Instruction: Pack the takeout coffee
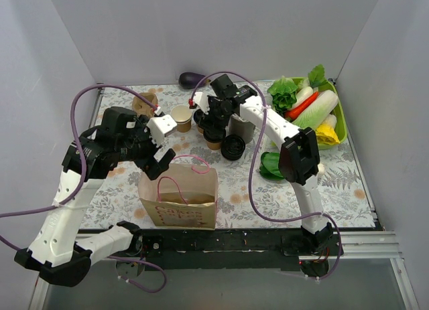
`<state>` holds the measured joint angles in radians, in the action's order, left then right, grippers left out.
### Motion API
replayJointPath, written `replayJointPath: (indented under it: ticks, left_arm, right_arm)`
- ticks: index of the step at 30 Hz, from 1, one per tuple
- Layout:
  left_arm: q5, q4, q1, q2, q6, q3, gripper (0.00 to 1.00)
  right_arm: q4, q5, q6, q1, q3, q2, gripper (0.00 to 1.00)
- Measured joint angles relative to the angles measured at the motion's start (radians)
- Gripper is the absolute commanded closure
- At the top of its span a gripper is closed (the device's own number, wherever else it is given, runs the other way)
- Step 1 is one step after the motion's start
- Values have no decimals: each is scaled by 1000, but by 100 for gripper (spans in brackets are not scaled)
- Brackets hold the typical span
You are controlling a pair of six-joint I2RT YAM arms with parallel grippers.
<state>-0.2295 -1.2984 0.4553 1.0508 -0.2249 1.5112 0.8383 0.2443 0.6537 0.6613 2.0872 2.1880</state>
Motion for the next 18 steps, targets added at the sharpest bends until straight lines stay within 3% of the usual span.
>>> replayJointPath:
  ticks: [18]
  left_arm:
    - [-20,2,-3,-5,0,-32,2]
  right_arm:
    - [46,52,-31,-26,44,37,7]
